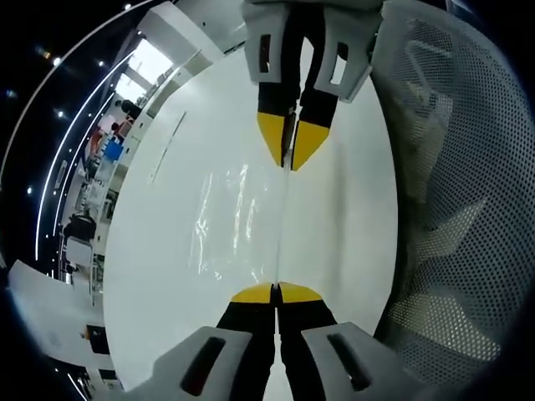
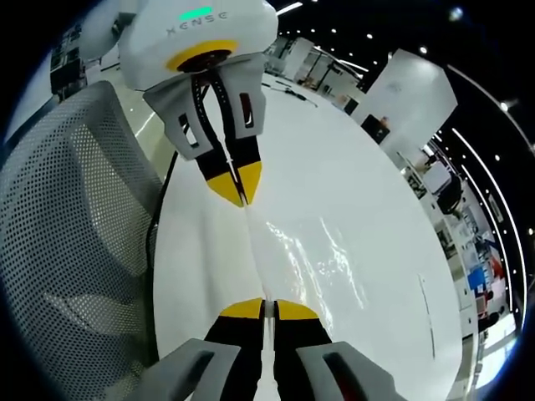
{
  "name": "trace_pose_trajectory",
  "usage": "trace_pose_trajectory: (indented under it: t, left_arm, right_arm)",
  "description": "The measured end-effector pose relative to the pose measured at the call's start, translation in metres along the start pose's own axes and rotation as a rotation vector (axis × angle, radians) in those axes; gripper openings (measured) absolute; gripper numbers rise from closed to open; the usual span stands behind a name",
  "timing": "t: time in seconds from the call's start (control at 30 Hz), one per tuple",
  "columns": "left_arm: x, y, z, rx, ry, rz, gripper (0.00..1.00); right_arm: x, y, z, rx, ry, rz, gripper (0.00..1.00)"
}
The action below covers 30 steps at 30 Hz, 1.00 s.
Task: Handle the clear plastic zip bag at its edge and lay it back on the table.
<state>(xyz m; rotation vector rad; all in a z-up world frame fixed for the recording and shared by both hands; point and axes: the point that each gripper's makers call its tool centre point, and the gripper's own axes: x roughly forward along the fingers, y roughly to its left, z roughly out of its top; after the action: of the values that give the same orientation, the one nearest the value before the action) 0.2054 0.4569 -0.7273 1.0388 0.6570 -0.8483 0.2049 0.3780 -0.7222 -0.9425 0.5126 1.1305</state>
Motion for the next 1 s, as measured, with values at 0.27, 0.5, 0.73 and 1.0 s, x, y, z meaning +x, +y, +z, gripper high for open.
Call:
trace_pose_trajectory:
  t: [0.27,0.5,0.73,1.0]
  left_arm:
    - [-0.001,0.0,-0.003,-0.007,0.009,0.004,0.0]
    - [-0.002,0.001,-0.006,-0.014,0.017,0.008,0.0]
    - [-0.003,0.001,-0.008,-0.018,0.021,0.008,0.0]
    - [-0.003,0.002,-0.008,-0.021,0.025,0.011,0.0]
  right_arm:
    - [-0.001,-0.003,-0.003,0.013,0.007,-0.008,0.0]
    - [-0.002,-0.004,-0.007,0.025,0.015,-0.015,0.0]
    - [-0.002,-0.005,-0.01,0.033,0.02,-0.018,0.0]
    - [-0.003,-0.007,-0.012,0.043,0.024,-0.023,0.0]
